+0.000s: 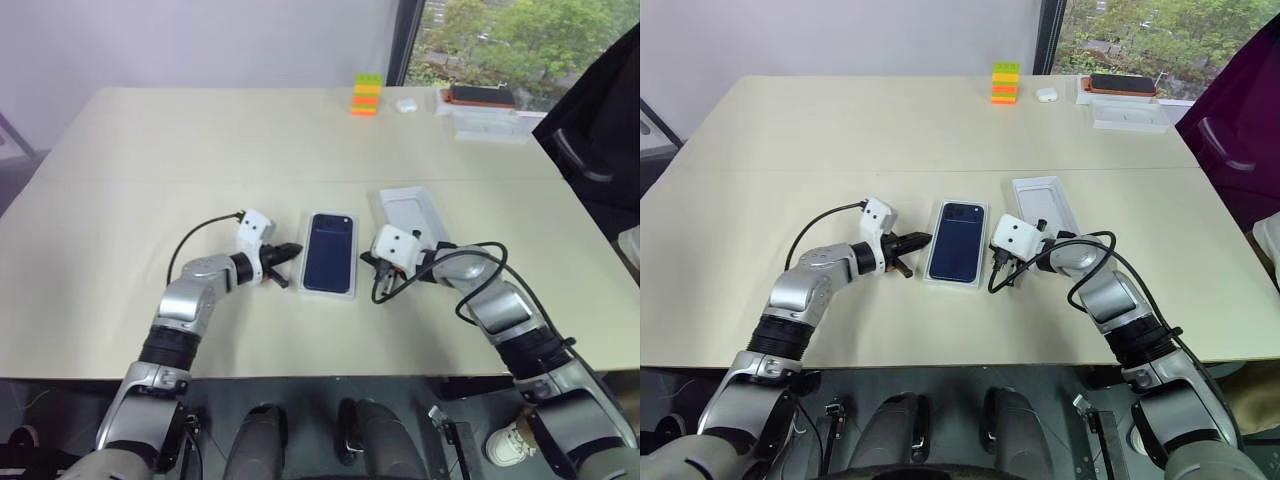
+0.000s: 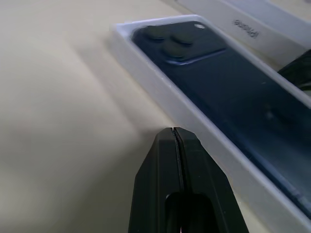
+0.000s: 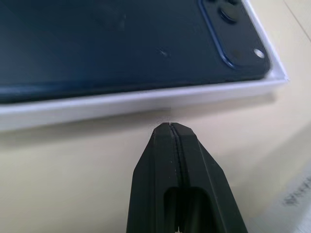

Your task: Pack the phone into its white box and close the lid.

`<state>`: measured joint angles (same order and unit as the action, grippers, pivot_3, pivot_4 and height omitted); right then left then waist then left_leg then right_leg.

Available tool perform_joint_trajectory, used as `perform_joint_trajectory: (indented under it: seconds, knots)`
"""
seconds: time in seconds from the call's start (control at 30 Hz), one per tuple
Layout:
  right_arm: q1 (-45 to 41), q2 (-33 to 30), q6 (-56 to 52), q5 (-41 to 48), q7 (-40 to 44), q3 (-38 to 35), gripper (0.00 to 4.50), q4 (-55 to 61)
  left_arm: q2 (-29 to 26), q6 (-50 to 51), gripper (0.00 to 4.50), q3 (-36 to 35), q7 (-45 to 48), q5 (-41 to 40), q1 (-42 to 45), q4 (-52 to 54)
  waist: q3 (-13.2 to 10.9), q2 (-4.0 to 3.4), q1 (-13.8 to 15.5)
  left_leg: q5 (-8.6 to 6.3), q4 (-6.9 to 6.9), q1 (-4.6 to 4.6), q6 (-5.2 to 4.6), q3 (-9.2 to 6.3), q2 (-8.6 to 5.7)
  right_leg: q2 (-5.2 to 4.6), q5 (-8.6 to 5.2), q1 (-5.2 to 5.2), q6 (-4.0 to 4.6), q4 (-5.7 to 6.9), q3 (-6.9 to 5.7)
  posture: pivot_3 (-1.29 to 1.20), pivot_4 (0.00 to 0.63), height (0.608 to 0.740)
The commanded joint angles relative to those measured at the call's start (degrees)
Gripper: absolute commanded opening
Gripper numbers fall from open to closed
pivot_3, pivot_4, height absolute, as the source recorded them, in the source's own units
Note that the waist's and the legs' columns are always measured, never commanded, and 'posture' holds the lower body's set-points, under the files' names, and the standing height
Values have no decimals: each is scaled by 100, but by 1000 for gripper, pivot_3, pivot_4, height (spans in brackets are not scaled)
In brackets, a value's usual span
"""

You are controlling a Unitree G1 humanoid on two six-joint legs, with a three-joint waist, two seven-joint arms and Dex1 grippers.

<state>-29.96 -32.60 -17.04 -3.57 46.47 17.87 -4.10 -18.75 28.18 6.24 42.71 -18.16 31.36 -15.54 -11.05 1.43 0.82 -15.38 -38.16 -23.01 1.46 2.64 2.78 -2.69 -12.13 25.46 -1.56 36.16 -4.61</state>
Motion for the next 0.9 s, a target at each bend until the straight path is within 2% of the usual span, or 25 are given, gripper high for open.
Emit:
perform_joint_trajectory:
  seconds: [0.03, 0.47, 0.9]
  knots:
    - [141, -81, -33, 127, 164, -152, 0, 362, 76, 232, 36, 316, 303, 0, -99, 234, 0, 0, -3, 0, 0, 0, 0, 0, -1, -1, 0, -1, 0, 0, 0, 0, 150, 740]
    - [1205, -1039, 61, 424, 873, -672, 0, 1138, 601, 978, 36, 547, 320, -155, -579, 1279, 4, -2, 35, -1, -3, 23, -1, -4, -11, -12, -15, -29, -23, -6, 0, 0, 150, 740]
    - [1075, -970, 205, 377, 776, -741, 0, 962, 368, 933, 36, 348, 374, -146, -615, 1364, 4, -2, -7, -2, -1, 30, -2, -4, -7, -5, -15, -31, -22, -4, 1, 0, 150, 740]
